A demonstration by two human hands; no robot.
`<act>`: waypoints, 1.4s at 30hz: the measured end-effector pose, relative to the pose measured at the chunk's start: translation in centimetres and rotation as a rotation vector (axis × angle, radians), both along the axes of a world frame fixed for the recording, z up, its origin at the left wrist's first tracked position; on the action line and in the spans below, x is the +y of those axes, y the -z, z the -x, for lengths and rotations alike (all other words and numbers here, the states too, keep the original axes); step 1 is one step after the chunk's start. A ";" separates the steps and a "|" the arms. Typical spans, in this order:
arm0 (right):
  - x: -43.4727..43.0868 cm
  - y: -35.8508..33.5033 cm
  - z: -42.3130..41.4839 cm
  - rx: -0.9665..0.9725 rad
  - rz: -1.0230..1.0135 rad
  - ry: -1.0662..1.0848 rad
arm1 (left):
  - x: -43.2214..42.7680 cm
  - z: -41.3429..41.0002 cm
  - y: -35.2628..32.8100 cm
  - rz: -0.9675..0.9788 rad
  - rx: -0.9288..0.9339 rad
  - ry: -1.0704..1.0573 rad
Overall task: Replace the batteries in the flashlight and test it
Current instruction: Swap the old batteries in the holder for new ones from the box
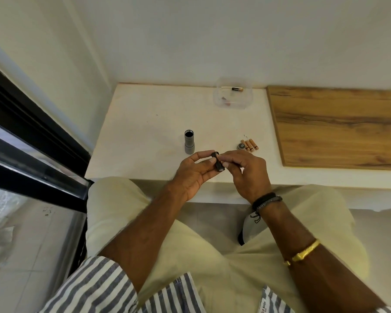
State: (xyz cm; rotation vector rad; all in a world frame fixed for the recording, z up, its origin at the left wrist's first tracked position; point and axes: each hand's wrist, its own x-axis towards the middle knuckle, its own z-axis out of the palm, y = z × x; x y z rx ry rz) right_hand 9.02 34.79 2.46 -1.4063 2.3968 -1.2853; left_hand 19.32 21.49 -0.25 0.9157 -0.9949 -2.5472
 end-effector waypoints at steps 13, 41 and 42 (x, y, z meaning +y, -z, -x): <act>-0.4 0.1 0.9 -0.659 -0.038 0.101 | -0.4 0.4 0.3 0.003 0.025 0.035; -15.8 3.0 19.0 -0.609 -0.011 0.424 | -5.1 6.1 4.7 -0.239 -0.012 -0.128; -16.5 2.7 19.6 -0.533 -0.056 0.408 | -4.9 5.8 4.6 -0.240 -0.019 -0.126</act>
